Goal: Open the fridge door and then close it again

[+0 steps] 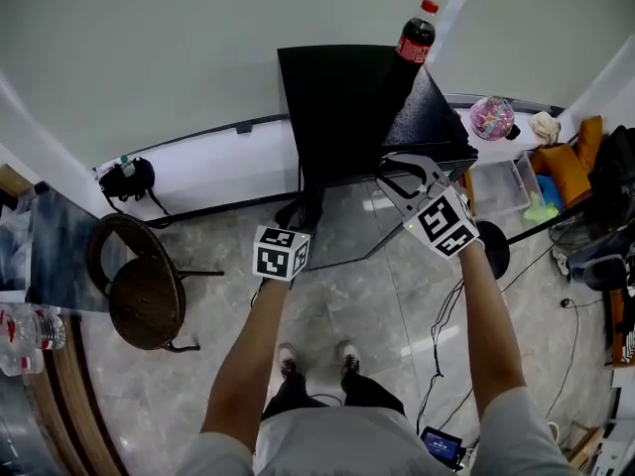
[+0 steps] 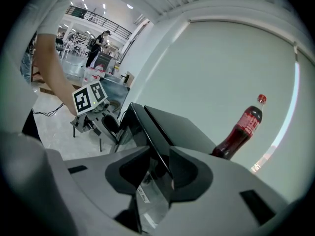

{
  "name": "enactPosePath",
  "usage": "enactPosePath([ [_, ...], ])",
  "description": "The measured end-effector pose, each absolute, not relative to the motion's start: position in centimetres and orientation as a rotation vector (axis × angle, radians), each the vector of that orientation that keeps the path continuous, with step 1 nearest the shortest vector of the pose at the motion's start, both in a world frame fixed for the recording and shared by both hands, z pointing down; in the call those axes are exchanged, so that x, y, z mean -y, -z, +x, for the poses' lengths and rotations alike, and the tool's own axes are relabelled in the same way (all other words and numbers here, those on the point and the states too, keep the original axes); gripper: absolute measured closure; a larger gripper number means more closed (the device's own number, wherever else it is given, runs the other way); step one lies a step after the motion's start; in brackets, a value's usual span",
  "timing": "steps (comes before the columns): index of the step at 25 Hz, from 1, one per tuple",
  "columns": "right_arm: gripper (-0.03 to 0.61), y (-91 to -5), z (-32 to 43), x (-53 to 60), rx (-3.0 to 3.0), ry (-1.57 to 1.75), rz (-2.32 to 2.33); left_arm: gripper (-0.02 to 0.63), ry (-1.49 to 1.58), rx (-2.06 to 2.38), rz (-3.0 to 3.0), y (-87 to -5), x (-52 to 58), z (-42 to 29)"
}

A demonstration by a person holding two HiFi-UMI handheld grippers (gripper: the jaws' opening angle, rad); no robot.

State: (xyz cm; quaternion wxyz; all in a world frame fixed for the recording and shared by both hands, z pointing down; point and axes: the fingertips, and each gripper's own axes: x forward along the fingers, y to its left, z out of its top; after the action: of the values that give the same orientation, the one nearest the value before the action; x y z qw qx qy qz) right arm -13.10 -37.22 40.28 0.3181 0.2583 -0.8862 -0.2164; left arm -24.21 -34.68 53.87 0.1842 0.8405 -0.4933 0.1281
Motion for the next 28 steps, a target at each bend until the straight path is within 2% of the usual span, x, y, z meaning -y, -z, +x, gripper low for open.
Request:
enactPosePath([
  [5,0.457,-40.3,-13.2,37.3,2.300,0.577,0.696,0.416,-0.380,1.354,2.373,-54.1,34.7,-24.2],
  [9,0.411,-40.2,-13.4,36.9,2.349,0.521,0.764,0.417,-0.416,1.329,2.381,-54.0,34.2,-25.2],
  [14,0.411,-38.9,-12.1,35.9,2.451,0.401,0.956,0.417,-0.516,1.319,2.486,-51.9,32.5,-27.3],
  [16,0.427,-37.9,-11.4,35.3,2.500,0.366,1.041,0.419,-0.550,1.337,2.527,-50.2,32.0,-28.6],
  [17,0.446,-37.3,-11.1,34.8,2.528,0.352,1.079,0.442,-0.569,1.351,2.549,-49.3,31.7,-29.3],
  [19,0.504,-36.0,-10.3,33.8,2.578,0.332,1.148,0.539,-0.609,1.394,2.584,-47.3,31.2,-30.6],
  [21,0.547,-35.2,-9.3,32.7,2.605,0.321,1.206,0.576,-0.607,1.450,2.594,-45.3,30.9,-31.7],
  [23,0.580,-34.5,-8.3,31.9,2.609,0.312,1.251,0.591,-0.545,1.510,2.592,-42.8,30.6,-32.5],
  [28,0.581,-32.5,-6.5,30.6,2.605,0.308,1.306,0.604,-0.371,1.594,2.662,-36.1,29.6,-32.5],
])
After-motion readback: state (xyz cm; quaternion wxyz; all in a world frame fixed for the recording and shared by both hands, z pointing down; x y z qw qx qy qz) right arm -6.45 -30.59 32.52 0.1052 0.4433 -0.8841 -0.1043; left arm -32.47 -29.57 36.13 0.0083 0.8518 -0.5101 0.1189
